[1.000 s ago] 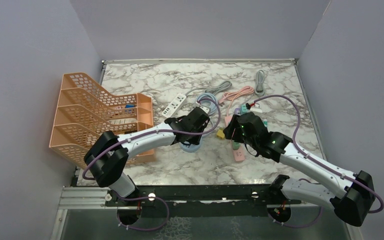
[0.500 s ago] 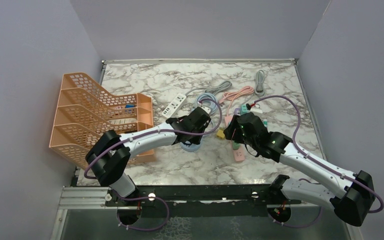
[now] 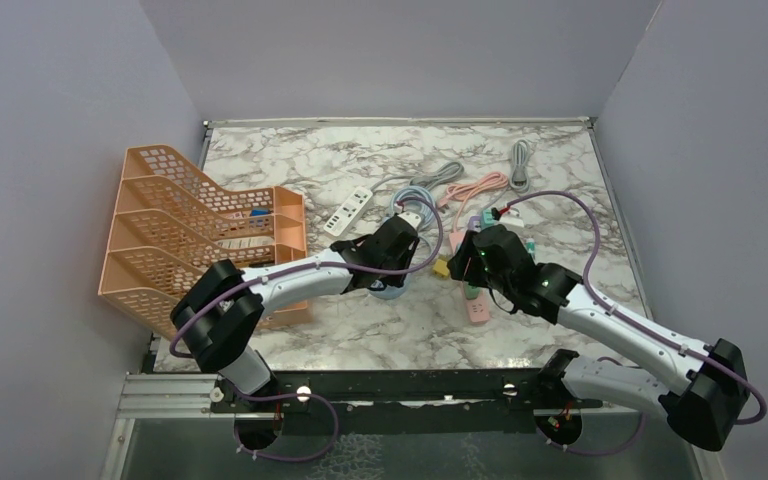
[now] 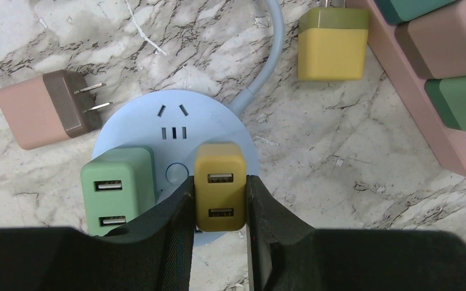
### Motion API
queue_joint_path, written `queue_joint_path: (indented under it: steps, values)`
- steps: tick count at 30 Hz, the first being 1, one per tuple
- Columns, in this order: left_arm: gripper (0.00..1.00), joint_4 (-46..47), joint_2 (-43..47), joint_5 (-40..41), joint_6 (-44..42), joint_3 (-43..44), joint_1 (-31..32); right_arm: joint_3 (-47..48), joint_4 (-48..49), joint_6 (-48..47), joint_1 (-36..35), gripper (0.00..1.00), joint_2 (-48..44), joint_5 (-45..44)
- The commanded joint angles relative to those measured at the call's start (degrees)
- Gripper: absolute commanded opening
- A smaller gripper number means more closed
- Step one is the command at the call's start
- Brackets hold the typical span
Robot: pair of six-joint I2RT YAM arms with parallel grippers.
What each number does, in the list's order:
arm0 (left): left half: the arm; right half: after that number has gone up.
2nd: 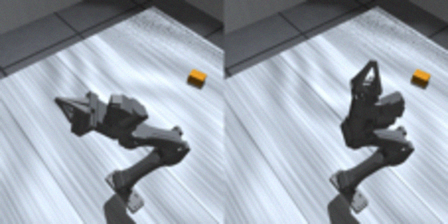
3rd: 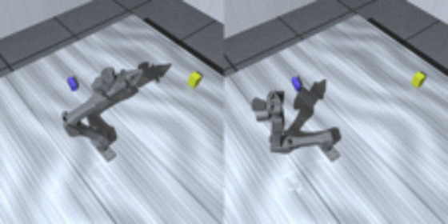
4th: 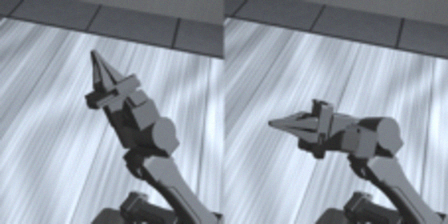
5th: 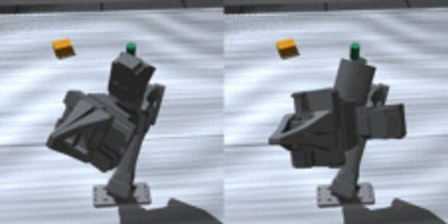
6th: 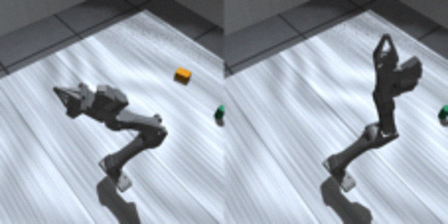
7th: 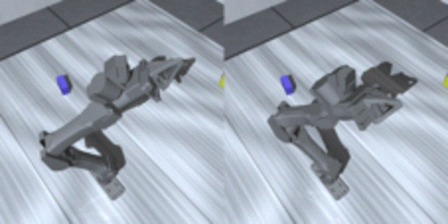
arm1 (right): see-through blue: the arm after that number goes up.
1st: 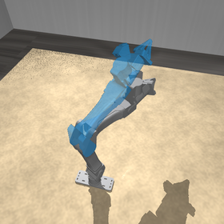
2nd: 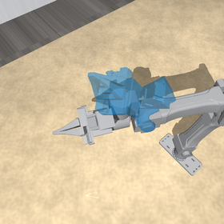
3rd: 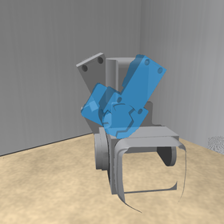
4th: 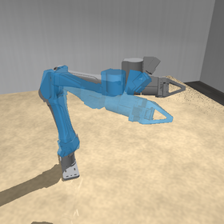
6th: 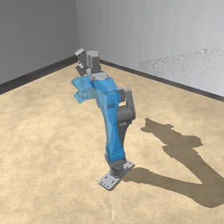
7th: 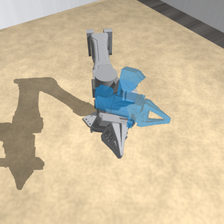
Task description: Insert the plug
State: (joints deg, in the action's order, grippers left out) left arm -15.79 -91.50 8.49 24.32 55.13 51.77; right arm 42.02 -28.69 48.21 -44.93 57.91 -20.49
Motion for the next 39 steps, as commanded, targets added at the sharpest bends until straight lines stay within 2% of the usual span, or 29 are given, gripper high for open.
queue_joint_path:
  steps: [1,2,10,14,18,21,30,36,39]
  values:
    - [0.0,-10.6,-6.4,-3.2,2.1,-5.2,0.0,0.9,-0.3,0.2,0.0,0.53,0.6,-2.8]
    - [0.01,-11.3,-5.4,-3.2,2.4,-4.2,-0.1,1.1,-0.5,0.3,-0.1,0.53,0.6,-3.0]
    - [0.49,-16.6,1.7,-6.6,2.9,8.0,-1.8,2.2,-2.7,1.7,-0.1,0.53,-0.2,-5.1]
    - [0.64,-16.7,5.4,-10.0,3.1,12.4,-4.2,2.9,-3.0,1.0,-0.1,0.54,-0.6,-4.6]
    - [0.68,-16.7,8.1,-11.6,2.9,15.1,-6.5,4.8,-2.1,-2.0,-0.1,0.54,2.0,-0.5]
    - [0.67,-15.5,11.4,-9.2,3.6,14.7,-7.9,7.4,-4.3,-2.1,-0.1,0.54,7.0,0.7]
    - [0.68,-11.8,22.3,-0.4,7.7,9.3,-9.6,16.9,-9.2,4.3,-0.1,0.55,21.6,-2.3]
    - [0.68,-11.5,27.1,-0.8,10.4,6.5,-9.7,21.6,-12.4,9.0,-0.1,0.54,29.7,-4.9]
    - [0.68,-11.6,28.5,-1.0,11.3,5.7,-9.7,20.3,-10.9,10.1,0.0,0.54,30.7,-5.2]
